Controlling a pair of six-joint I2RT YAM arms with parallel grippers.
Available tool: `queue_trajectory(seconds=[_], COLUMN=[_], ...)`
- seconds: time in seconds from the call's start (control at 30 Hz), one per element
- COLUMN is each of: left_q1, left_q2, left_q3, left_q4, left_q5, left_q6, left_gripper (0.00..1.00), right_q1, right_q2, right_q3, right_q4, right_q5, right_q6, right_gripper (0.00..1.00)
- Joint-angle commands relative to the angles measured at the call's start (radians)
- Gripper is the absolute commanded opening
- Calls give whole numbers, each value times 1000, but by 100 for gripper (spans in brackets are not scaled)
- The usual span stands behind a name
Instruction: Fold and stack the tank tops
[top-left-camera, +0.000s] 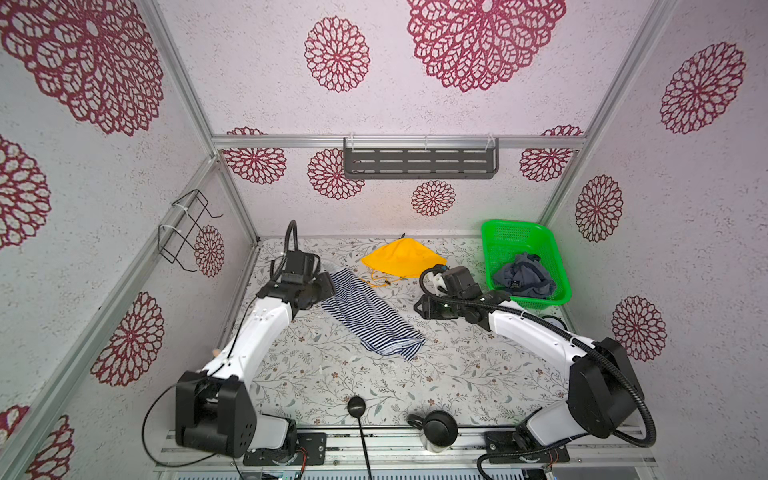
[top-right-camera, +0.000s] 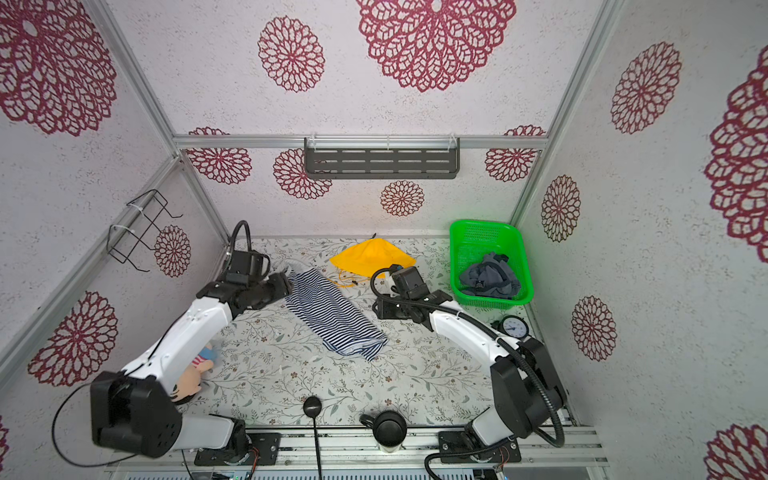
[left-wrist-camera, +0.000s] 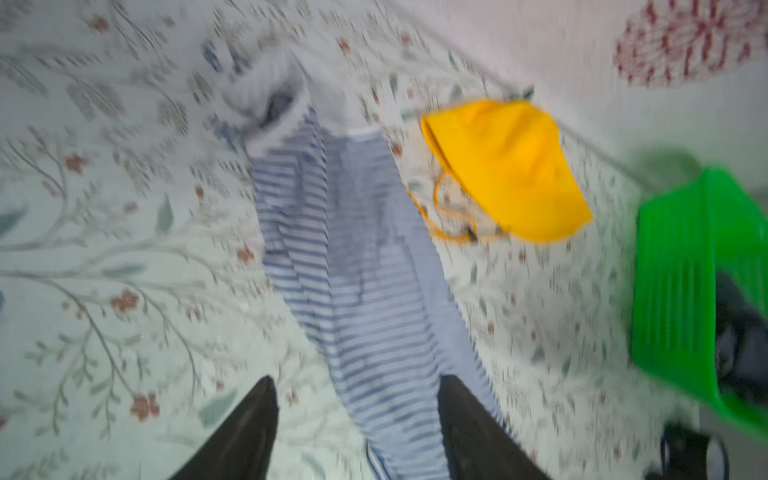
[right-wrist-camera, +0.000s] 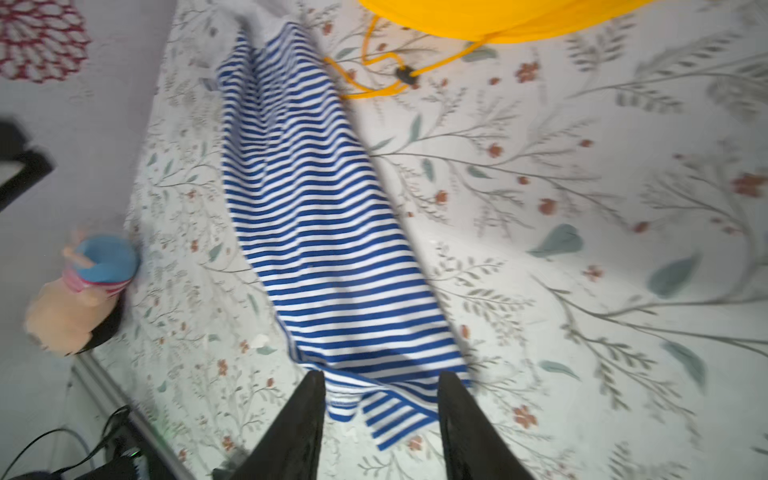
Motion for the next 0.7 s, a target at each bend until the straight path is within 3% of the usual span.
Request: queue_trajectory(seconds=[0.0,0.07,0.17,0.27,0.37,0.47,0.67], left_q1=[-144,-254,-352,-360,-351,-335,-304], left_q2=[-96,-131,-91,13,95,164,229], left_q3=[-139,-222,-283,-283,-252,-214,-207], left_q4=[-11,45,110,159,194,185,202], left_q5=[-32,-64,-100,-119,-123,-107,-111], left_q6=[-208,-344,-419,-401,-354,-313,-285], left_gripper=[33,19,15,19,43,42,26], right_q1=[-38,-43,-41,-39,-40,-43,-45], right_q2=[-66,-68,-64,-70,-92,-117,-136], right_q3=[-46,-59,-81,-99,-109,-123,-146], right_q4=[-78,-86,-68,-51,-65,-75,-61], right_q5=[39,46,31,19,34,52,58], right_q6=[-45,-51,-44,-35,-41,-40,-23], right_gripper=[44,44,43,43,43,43,43])
